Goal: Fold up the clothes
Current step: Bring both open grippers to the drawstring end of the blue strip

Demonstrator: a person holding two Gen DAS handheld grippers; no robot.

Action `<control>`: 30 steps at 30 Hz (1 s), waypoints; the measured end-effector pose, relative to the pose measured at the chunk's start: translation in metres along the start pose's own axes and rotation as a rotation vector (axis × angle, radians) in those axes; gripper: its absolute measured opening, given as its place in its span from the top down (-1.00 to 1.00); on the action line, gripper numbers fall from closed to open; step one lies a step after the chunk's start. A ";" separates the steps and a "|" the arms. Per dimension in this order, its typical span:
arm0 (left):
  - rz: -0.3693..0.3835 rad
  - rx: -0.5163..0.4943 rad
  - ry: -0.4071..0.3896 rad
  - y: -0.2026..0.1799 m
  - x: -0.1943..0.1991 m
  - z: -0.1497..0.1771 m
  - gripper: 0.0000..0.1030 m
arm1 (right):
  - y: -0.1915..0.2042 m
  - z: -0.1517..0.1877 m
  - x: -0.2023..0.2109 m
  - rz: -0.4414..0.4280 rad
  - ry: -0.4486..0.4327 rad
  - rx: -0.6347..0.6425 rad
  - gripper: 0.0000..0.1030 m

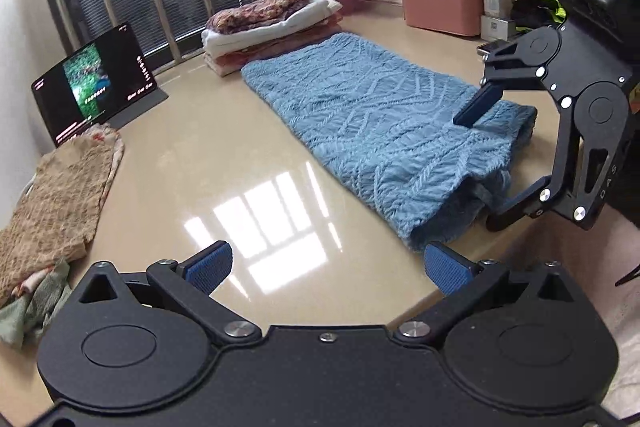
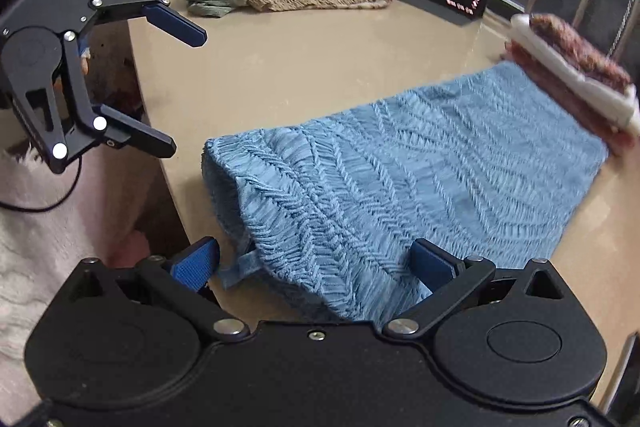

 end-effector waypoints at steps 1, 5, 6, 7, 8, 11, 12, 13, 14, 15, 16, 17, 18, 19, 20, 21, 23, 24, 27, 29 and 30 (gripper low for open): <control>0.001 0.001 -0.003 -0.001 -0.001 -0.001 -1.00 | -0.001 0.000 0.000 -0.005 0.005 -0.013 -0.98; 0.017 0.014 -0.004 -0.003 -0.003 -0.003 -1.00 | -0.001 0.001 0.000 -0.012 0.010 -0.023 -0.94; 0.021 0.015 0.000 -0.003 -0.004 -0.003 -1.00 | 0.000 0.000 0.000 -0.013 0.010 -0.020 -0.93; 0.024 0.014 0.004 -0.004 -0.004 -0.002 -1.00 | 0.000 0.000 0.001 -0.015 0.011 -0.017 -0.91; 0.026 0.012 0.009 -0.004 -0.005 -0.002 -1.00 | 0.000 0.000 0.000 -0.019 0.012 -0.018 -0.92; 0.051 0.002 0.025 -0.007 -0.009 0.000 -1.00 | -0.002 -0.001 -0.001 -0.031 0.018 -0.035 -0.91; 0.059 -0.006 0.032 -0.009 -0.010 0.000 -1.00 | -0.002 -0.001 -0.002 -0.030 0.021 -0.035 -0.91; 0.065 -0.017 0.036 -0.011 -0.012 0.000 -1.00 | -0.002 -0.001 -0.002 -0.030 0.026 -0.034 -0.90; 0.072 -0.029 0.039 -0.013 -0.013 0.000 -1.00 | -0.002 -0.002 -0.002 -0.030 0.031 -0.034 -0.89; 0.079 -0.042 0.038 -0.015 -0.013 -0.001 -1.00 | -0.001 -0.002 -0.003 -0.031 0.036 -0.034 -0.88; 0.085 -0.056 0.037 -0.017 -0.014 -0.002 -1.00 | 0.000 -0.002 -0.003 -0.033 0.040 -0.031 -0.85; 0.094 -0.070 0.032 -0.019 -0.014 -0.003 -1.00 | 0.000 -0.003 -0.003 -0.036 0.044 -0.027 -0.81; 0.108 -0.089 0.026 -0.023 -0.013 -0.005 -1.00 | 0.001 -0.002 -0.002 -0.040 0.047 -0.024 -0.80; 0.124 -0.111 0.019 -0.026 -0.012 -0.006 -1.00 | 0.001 -0.002 -0.002 -0.042 0.049 -0.022 -0.80; 0.140 -0.133 0.013 -0.030 -0.012 -0.008 -1.00 | 0.001 -0.001 -0.002 -0.045 0.051 -0.021 -0.80; 0.152 -0.164 0.006 -0.034 -0.011 -0.009 -1.00 | 0.002 0.000 -0.001 -0.048 0.053 -0.019 -0.80; 0.167 -0.251 -0.002 -0.044 -0.011 -0.009 -1.00 | 0.004 0.002 0.000 -0.054 0.057 -0.015 -0.80; 0.164 -0.302 -0.005 -0.049 -0.011 -0.008 -1.00 | 0.007 0.004 0.001 -0.051 0.061 0.000 -0.81; 0.141 -0.450 -0.016 -0.062 -0.013 -0.005 -1.00 | 0.020 0.016 0.000 0.010 0.077 0.131 -0.81; 0.128 -0.516 -0.015 -0.068 -0.016 -0.003 -1.00 | 0.028 0.022 -0.001 0.047 0.083 0.201 -0.82; 0.119 -0.546 -0.014 -0.071 -0.018 -0.002 -1.00 | 0.031 0.025 -0.001 0.059 0.086 0.227 -0.82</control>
Point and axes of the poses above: each gripper's, at about its wrist camera, not at the fingertips, and x roughly against the way its jaws point, y to its left, z to its underside, the point moved 9 cm from there along -x, roughly the way its jaws point, and after that the axes turned 13 degrees about -x, right-handed, at the moved point
